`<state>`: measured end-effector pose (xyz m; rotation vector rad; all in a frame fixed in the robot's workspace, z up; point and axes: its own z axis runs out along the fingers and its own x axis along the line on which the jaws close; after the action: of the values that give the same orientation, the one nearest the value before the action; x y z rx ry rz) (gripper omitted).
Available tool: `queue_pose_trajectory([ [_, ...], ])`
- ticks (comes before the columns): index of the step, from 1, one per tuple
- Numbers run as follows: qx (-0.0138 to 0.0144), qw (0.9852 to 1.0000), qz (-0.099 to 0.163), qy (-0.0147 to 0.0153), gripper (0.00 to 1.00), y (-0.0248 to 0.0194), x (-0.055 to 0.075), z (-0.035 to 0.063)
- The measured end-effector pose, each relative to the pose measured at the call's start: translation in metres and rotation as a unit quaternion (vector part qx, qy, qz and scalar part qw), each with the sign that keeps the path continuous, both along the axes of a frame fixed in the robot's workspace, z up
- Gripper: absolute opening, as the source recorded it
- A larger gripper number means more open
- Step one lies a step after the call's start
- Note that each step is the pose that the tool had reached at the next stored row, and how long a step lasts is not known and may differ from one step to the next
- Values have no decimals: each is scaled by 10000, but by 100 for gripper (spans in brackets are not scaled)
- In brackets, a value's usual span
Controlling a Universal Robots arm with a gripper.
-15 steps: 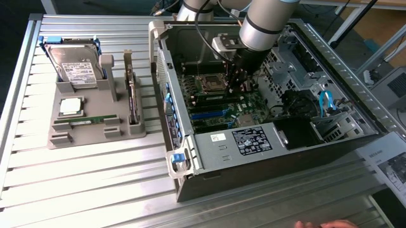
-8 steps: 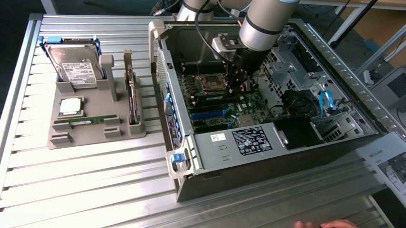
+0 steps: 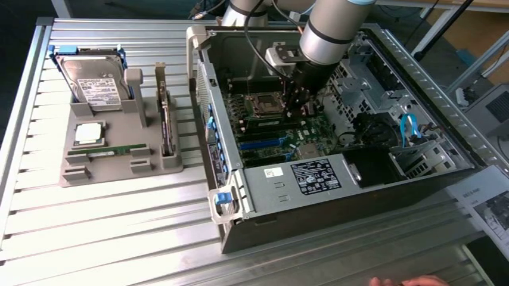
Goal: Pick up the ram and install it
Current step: 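Insert the ram into the slot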
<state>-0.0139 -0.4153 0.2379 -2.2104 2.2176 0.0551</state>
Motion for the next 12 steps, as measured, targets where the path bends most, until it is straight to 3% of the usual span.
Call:
queue_pose_trajectory([
  [12,0,10000,-15,0,12,-4,0,0],
])
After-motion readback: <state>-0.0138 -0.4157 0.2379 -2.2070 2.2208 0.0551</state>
